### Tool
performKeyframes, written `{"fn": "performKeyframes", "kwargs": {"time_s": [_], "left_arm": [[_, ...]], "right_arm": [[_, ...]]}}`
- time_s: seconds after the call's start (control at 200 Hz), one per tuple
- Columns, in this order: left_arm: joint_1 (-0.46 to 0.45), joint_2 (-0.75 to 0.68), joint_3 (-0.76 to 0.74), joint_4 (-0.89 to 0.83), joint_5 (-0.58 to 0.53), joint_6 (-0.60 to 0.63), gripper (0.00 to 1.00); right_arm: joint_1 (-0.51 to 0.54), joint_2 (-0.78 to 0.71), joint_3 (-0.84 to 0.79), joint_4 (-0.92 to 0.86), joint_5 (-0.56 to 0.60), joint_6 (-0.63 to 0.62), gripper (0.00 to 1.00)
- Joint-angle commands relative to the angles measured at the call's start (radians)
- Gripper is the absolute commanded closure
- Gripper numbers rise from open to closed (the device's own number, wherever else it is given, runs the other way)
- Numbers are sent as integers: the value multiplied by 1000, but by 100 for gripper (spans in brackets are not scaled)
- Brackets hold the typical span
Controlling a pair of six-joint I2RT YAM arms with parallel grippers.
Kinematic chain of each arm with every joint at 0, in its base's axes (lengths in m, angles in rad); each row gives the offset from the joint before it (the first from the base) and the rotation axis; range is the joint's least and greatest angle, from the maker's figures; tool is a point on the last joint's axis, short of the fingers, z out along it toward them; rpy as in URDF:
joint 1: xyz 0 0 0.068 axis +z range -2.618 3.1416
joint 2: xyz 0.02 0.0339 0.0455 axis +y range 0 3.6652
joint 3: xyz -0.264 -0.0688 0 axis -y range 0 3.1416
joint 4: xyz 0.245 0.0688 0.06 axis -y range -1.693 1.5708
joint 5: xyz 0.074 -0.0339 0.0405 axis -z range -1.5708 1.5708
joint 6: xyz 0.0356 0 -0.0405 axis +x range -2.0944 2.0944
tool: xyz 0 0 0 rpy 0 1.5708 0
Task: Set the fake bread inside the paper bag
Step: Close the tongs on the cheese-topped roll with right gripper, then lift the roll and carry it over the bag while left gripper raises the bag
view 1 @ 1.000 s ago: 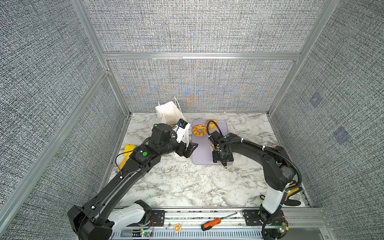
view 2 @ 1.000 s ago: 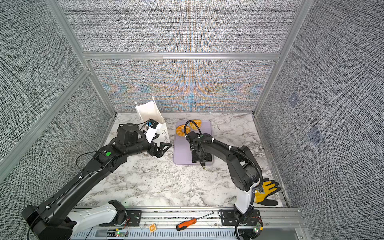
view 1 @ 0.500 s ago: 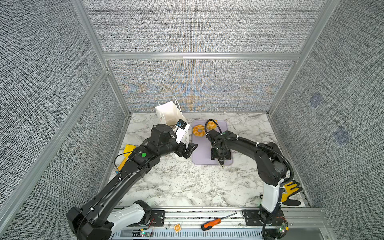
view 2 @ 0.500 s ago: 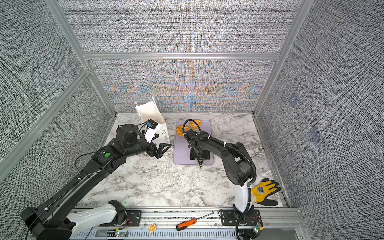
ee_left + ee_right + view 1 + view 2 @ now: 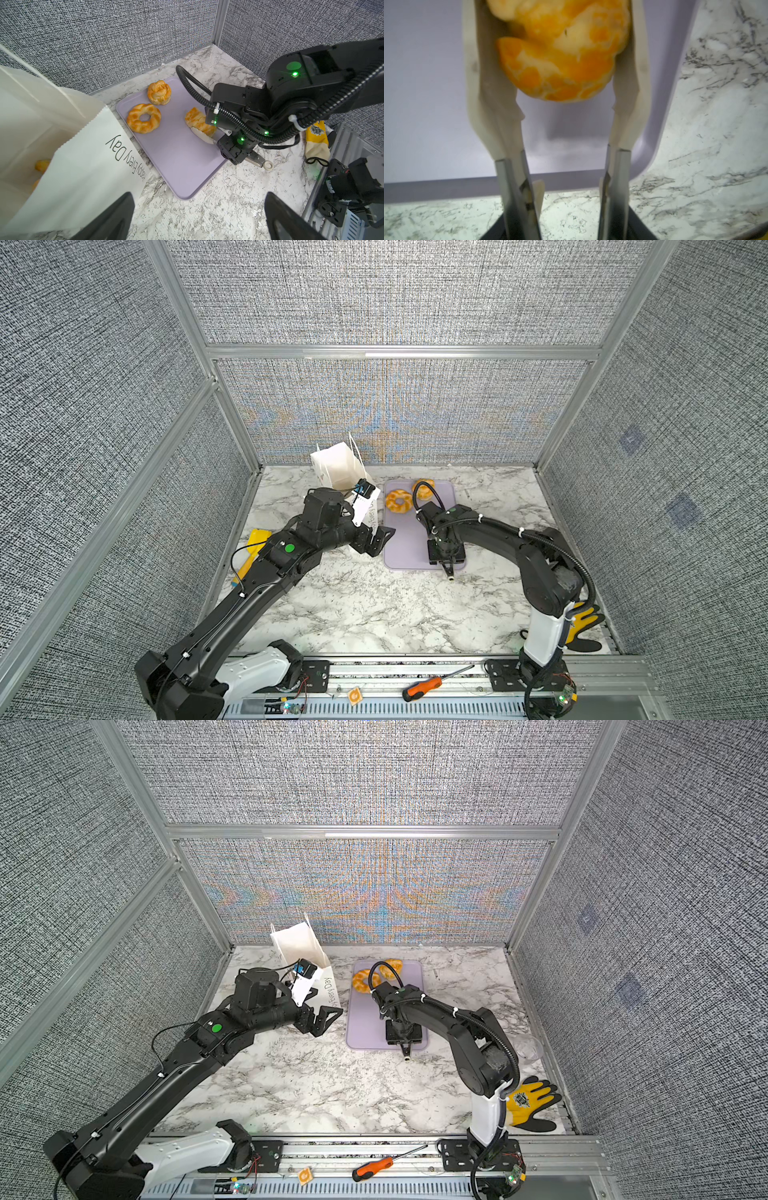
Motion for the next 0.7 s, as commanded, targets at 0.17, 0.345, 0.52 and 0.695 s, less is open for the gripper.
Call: {"fn": "performKeyframes", "kwargs": {"time_s": [0.17, 0.345, 0.52, 0.695], "left_arm": [[3, -4, 30, -14, -23, 57, 1], [4, -10, 52, -24, -37, 60, 1], [4, -14, 82, -24, -76, 51, 1], [17, 3, 140, -61, -119, 56, 1]], "right_arm": [[-1, -122, -40, 81, -26, -70, 47], [1, -193, -42, 115, -38, -89, 49], [1, -246, -4, 107, -40, -99, 49], [14, -275, 71, 106, -48, -120, 49]]}}
